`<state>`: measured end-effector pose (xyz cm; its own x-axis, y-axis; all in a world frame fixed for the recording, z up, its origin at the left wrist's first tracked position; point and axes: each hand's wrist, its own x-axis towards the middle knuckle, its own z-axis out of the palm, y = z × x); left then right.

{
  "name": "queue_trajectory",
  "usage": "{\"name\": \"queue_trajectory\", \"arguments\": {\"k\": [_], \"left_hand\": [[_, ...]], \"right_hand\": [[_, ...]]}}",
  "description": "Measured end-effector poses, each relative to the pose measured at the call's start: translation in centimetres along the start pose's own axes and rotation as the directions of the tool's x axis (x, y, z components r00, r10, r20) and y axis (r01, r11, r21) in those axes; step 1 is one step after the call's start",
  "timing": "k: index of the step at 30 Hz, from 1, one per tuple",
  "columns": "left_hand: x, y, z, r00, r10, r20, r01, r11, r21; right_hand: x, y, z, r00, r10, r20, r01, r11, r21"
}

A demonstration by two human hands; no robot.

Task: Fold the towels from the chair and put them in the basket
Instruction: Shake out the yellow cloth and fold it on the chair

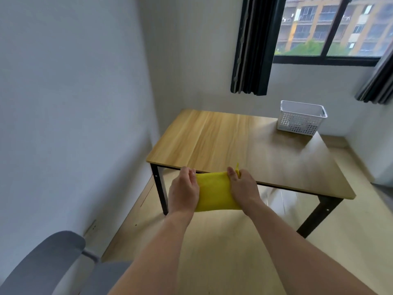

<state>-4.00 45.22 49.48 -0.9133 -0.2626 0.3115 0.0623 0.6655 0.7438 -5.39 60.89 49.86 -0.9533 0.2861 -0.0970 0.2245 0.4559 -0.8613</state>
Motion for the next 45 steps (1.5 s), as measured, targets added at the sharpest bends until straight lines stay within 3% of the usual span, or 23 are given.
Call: {"name": "queue_trajectory", "arguments": {"k": [7, 12, 17, 23, 30, 39, 45], "left_hand": [[4.1, 4.4, 8.0, 0.999, 0.041, 0.024, -0.041, 0.999, 0.009], [5.1, 9.6, 17.3, 0.992, 0.06, 0.107, -0.058, 0.998, -0.027], [7.7, 16.1, 27.2, 0.995, 0.068, 0.075, -0.069, 0.998, 0.006], [9.8, 22.9, 35.8, 0.996, -0.089, 0.001, 0.089, 0.996, 0.018], [14.9, 27.0, 43.4, 0.994, -0.09, -0.061, 0.094, 0.993, 0.066], [20.1, 36.3, 58.1, 0.958, -0.26, -0.123, 0.257, 0.966, -0.04], [22.8, 40.7, 64.3, 0.922, -0.387, -0.001, 0.383, 0.911, -0.151]], "right_hand": [[7.5, 1.7, -5.3, 0.998, -0.02, -0.058, 0.023, 0.999, 0.045], [14.2, 6.6, -12.1, 0.994, 0.046, -0.1, -0.041, 0.998, 0.051], [23.2, 10.9, -19.2, 0.995, 0.055, -0.086, -0.05, 0.997, 0.061], [33.1, 12.5, -26.5, 1.0, 0.003, 0.023, -0.002, 1.0, -0.023], [42.3, 13.9, -30.5, 0.997, -0.026, 0.079, 0.025, 1.0, 0.009], [59.3, 18.5, -39.4, 0.967, -0.067, 0.248, 0.076, 0.997, -0.028], [67.6, 17.2, -45.2, 0.889, -0.049, 0.455, 0.129, 0.98, -0.148]]}}
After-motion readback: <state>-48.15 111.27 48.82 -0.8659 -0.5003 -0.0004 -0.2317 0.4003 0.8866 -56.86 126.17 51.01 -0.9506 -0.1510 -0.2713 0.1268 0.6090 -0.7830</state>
